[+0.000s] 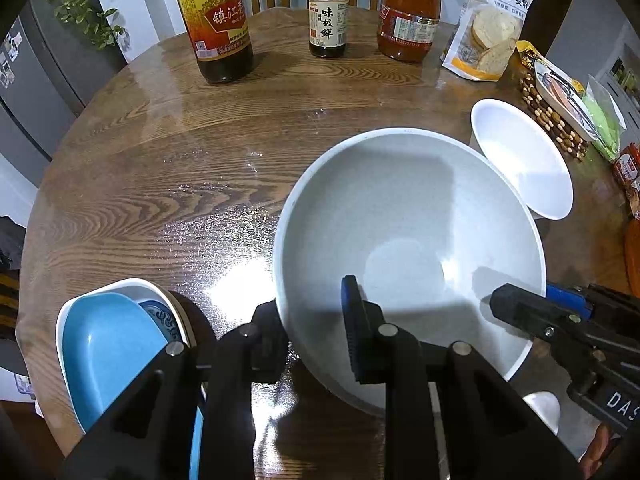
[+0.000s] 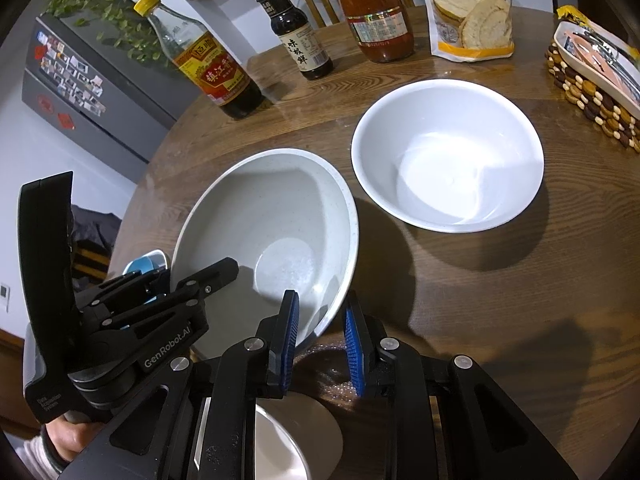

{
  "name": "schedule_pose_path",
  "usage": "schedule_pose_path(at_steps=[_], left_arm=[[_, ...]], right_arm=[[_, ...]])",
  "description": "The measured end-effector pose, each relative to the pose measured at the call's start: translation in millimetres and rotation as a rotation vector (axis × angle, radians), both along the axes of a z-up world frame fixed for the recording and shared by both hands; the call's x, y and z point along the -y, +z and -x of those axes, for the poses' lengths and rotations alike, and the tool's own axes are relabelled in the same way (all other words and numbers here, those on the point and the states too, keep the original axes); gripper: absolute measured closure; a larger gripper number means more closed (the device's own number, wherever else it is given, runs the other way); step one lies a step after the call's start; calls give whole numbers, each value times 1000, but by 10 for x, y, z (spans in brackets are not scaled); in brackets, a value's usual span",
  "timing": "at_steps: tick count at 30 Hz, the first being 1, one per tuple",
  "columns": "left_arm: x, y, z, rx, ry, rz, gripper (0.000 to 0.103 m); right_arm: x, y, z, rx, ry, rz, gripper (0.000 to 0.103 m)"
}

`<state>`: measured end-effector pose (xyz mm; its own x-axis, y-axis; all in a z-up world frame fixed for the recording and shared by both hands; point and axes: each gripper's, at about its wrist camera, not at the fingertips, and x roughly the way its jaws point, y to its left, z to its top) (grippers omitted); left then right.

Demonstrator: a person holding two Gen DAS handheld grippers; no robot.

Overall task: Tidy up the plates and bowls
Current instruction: 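Lift the large white bowl and carry it over the small white dish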

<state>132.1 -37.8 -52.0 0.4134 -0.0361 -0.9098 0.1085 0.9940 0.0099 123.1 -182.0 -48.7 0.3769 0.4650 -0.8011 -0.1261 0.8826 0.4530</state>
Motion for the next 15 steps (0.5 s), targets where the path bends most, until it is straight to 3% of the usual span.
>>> schedule_pose_path(at_steps=[15], left_arm=[[-13,3,10,7,0,-2,79]], right_arm=[[10,42,24,17,-1,-1,78]])
